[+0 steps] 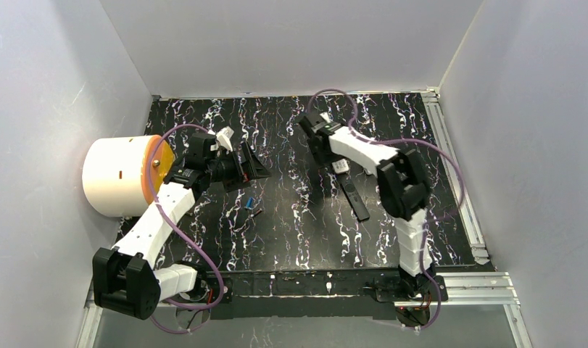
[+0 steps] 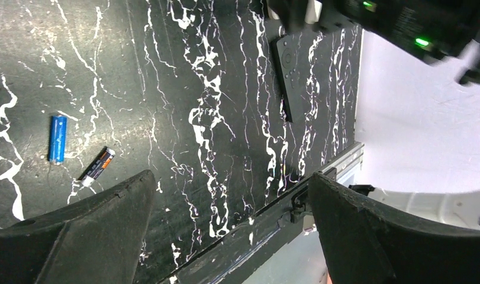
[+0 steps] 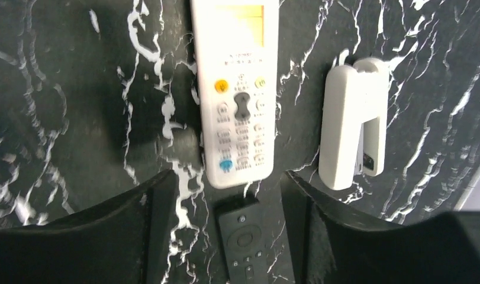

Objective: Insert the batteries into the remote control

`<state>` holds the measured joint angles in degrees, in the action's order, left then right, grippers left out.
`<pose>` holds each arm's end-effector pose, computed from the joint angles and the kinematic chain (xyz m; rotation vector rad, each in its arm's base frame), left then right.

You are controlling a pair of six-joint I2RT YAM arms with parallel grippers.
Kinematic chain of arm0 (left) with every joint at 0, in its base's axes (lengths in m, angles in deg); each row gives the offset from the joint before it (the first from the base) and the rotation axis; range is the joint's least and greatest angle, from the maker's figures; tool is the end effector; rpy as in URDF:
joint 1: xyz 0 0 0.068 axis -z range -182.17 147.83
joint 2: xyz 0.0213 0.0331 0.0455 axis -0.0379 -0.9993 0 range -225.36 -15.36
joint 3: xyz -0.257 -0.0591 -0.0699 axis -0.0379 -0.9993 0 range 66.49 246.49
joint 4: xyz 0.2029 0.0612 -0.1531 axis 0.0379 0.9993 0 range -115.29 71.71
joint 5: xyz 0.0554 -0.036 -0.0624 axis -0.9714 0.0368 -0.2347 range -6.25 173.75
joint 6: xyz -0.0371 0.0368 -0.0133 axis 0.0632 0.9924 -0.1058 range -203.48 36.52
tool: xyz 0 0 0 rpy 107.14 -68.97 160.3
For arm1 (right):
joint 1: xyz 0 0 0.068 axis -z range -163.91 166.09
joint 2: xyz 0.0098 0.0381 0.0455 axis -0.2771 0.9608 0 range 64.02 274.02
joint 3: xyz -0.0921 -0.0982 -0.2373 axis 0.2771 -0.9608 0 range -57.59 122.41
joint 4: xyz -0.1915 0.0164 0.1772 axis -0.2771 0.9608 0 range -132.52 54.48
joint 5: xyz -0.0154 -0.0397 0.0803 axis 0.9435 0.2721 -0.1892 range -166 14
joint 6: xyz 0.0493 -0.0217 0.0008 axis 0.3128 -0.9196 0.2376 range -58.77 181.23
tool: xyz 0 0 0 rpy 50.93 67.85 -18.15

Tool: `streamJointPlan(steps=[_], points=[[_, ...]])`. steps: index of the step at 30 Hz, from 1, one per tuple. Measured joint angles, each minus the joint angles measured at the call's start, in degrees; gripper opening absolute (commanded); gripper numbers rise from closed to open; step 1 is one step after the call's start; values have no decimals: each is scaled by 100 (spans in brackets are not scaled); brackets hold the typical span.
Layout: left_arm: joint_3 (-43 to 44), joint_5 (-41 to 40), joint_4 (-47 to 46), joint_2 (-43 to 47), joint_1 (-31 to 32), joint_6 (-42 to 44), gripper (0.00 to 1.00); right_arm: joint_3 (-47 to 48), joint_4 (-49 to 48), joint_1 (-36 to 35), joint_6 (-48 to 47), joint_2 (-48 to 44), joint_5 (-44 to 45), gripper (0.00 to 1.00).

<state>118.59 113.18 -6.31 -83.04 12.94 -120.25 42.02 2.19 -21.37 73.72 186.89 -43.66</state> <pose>0.2448 -0.0842 0.2901 -0.1187 2.2842 -1.0560 0.3697 0.2593 0.1971 -0.4068 2.4965 -0.4560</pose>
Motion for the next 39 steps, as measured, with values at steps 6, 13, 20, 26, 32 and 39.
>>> streamJointPlan(steps=[6,13,20,26,32,39], points=[[15,-223,127,201,0,79,98,-1908,-662,507,173,-1908,-866,89],[160,-186,120,264,0,50,98,-3816,-940,693,415,-3049,-1526,88],[326,-17,46,264,0,9,98,-4599,-1075,691,610,-3565,-2109,77],[326,44,35,264,0,-35,99,-4701,-1235,695,680,-3434,-2168,70],[326,83,28,264,0,-55,98,-4704,-1373,695,610,-3248,-2186,58],[323,142,-76,264,-2,-55,98,-4666,-1440,684,555,-3049,-2144,47]])
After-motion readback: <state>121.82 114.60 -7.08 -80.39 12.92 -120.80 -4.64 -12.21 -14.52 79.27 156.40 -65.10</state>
